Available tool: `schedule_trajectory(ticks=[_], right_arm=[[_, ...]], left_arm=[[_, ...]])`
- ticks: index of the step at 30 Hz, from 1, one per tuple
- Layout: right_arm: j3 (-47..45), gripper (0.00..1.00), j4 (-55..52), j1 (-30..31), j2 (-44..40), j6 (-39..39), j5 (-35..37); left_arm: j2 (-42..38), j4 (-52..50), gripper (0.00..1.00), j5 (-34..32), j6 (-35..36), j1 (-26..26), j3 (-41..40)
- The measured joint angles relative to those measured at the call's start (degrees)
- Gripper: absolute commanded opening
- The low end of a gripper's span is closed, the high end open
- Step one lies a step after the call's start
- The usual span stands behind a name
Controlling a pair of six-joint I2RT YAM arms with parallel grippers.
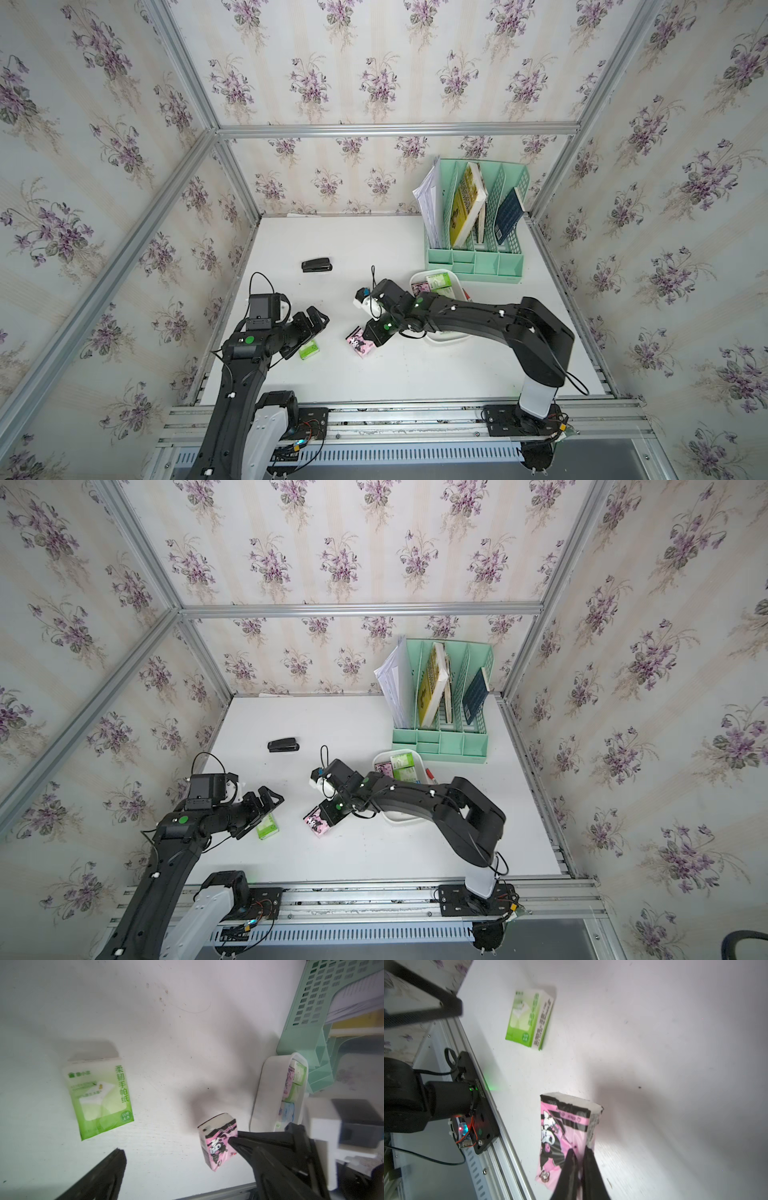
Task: Put the pocket tissues into the storage box
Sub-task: Pick up the pocket tissues from the center of the board, then place the pocket tissues in the storage box.
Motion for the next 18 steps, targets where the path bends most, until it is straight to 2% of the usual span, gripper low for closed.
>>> schedule_trajectory(ticks=[6, 11, 14, 18], right_arm=[[-10.21, 0.00, 1.81, -10.51, -15.91, 3.93, 5.70], [-16.22, 0.00, 0.98, -21.40, -26.27, 7.34, 10.62], [-17.77, 0.00, -0.76, -24.74, -28.35, 8.13, 12.04], [-19.39, 0.00, -3.21, -25.20, -28.02, 8.11, 12.02]], left_arm=[[2.73, 4.55, 0.99, -2.78, -3.41, -11.06, 1.44], [6.38, 7.65, 0.99, -6.27, -4.79, -17.66, 2.91], [8.33, 8.74, 0.99, -7.91, -5.31, -19.89, 3.65], [9.46, 9.68, 0.99, -9.35, -5.68, -21.29, 4.42]])
